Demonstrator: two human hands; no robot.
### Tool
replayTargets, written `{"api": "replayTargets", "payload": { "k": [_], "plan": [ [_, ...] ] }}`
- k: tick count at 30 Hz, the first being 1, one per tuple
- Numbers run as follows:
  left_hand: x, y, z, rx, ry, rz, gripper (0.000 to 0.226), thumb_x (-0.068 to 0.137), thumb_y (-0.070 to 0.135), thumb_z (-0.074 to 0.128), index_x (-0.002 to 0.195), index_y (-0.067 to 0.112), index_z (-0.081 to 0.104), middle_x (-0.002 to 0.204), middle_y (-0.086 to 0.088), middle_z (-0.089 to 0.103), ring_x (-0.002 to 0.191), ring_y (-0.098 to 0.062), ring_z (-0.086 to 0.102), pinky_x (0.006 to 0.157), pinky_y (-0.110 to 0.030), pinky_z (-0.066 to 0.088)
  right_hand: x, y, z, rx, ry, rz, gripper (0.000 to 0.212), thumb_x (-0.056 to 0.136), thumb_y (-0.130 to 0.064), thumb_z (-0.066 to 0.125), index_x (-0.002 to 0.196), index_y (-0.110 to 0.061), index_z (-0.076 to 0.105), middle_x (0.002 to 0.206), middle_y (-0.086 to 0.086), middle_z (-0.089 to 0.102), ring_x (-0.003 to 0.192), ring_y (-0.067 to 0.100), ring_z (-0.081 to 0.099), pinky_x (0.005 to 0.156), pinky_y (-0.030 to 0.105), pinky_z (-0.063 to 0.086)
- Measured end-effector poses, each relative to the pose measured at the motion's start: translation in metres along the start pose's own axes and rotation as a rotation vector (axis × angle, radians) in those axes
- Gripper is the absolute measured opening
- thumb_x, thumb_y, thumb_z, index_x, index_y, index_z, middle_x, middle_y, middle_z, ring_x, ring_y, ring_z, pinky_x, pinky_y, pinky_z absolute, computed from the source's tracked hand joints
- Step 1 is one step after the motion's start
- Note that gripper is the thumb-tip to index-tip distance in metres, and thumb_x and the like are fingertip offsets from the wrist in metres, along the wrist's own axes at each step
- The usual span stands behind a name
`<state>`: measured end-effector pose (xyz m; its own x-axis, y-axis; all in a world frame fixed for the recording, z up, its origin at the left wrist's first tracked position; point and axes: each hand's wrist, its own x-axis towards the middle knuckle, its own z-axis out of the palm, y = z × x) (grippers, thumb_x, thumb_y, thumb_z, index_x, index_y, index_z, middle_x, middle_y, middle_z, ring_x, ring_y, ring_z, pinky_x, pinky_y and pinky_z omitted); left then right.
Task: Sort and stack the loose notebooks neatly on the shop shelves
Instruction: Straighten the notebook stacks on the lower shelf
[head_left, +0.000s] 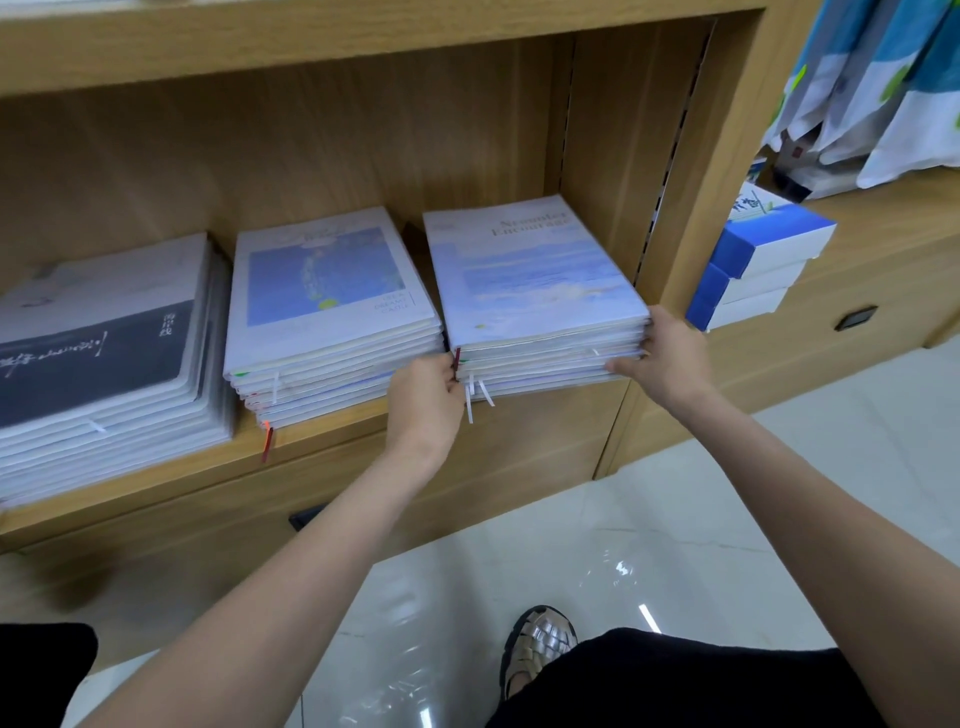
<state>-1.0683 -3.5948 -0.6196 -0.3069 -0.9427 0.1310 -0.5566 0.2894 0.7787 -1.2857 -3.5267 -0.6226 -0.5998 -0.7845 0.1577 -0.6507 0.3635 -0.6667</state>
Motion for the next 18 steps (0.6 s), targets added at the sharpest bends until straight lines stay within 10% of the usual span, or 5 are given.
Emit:
{"api": "replayTargets", "payload": {
  "k": [18],
  "plan": [
    [0.012,0.001,-0.001,0.337,-0.031,0.061,0.023,0.087,0.015,0.064,0.067,0.005,0.057,0.074,-0.017,0.064,0.074,-0.032,0.060,0.066,-0.038,0.046,0.000,0.003,0.000,-0.050,0.023,-0.055,0.050,0.071,-0.011,0.079,0.112,0.000,0.053,0.108,0.017,0.063,0.098,0.031,0.060,0.084,0.041,0.051]
  ]
}}
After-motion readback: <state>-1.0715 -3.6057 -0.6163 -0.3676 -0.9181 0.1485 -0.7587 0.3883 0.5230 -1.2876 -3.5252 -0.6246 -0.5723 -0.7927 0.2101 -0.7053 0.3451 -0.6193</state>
